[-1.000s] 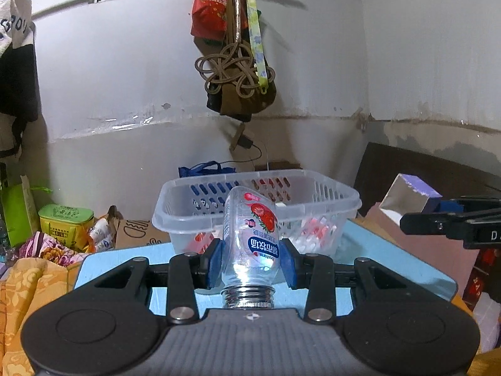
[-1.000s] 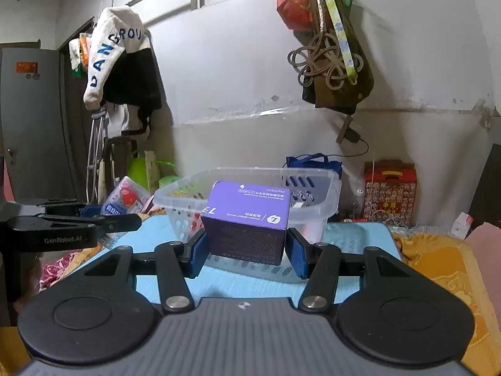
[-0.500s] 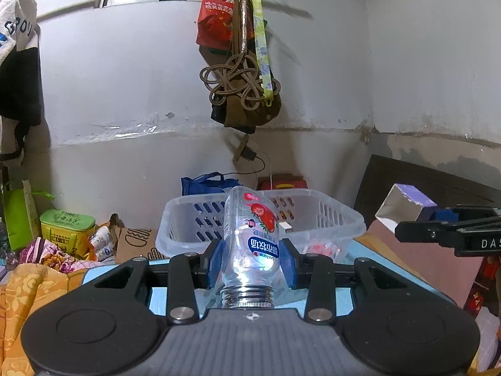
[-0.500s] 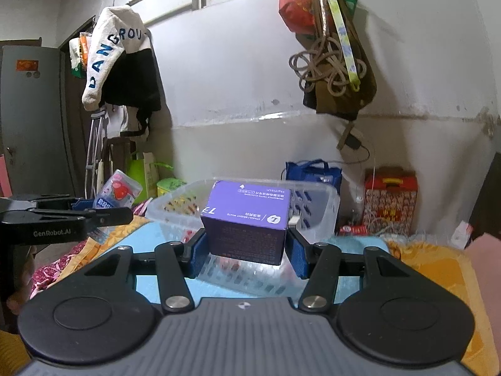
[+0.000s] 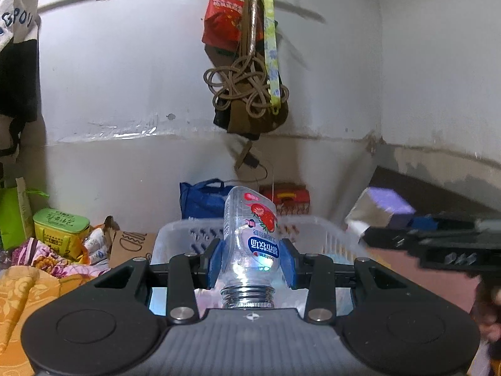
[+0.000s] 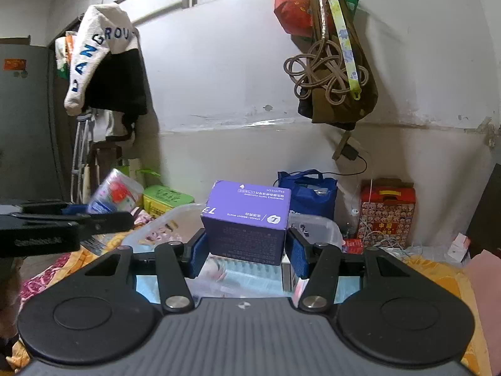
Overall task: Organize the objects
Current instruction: 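Lift the purple box with the right tool while the left tool carries the bottle over the basket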
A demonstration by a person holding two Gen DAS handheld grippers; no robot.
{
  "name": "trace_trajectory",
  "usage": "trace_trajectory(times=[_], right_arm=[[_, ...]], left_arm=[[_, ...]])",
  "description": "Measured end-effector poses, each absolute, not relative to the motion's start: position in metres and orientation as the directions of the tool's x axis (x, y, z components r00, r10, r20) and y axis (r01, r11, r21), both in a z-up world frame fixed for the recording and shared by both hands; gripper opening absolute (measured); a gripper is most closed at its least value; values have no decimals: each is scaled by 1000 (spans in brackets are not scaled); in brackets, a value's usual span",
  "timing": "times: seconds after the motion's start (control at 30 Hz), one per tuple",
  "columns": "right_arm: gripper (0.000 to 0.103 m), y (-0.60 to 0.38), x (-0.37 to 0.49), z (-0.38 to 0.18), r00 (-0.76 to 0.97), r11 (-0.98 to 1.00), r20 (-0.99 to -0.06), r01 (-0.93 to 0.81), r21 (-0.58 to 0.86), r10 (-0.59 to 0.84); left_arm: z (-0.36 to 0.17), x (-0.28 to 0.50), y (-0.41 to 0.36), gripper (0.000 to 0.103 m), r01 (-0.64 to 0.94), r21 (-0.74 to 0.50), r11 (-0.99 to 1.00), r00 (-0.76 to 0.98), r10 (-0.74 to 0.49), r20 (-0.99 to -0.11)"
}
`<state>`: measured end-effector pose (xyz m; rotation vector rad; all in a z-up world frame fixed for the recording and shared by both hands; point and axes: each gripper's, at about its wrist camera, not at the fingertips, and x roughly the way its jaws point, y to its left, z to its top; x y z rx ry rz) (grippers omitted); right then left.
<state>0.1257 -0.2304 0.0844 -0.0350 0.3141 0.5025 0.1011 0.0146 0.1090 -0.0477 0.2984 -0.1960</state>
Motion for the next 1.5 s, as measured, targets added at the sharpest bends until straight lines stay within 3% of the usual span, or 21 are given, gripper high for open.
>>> trace_trajectory(times=[0.8,0.9,1.13,1.5], right_arm=[[56,-204,188,101,817,890,-375,-454,48,437],[56,-209,202,97,799,886,-393,-451,106,454],[56,-210,211,80,769,885,-460,-457,89,444],[56,-208,219,71,758,883,-485,-465,65,436]], left_arm=[[128,183,6,43,93,-65,994,941,-109,-319],[128,201,9,43,79,-96,992,934,-107,-340],[114,219,14,43,70,-67,995,897,-93,-431],[104,230,12,43,74,-70,995,889,-98,-447]])
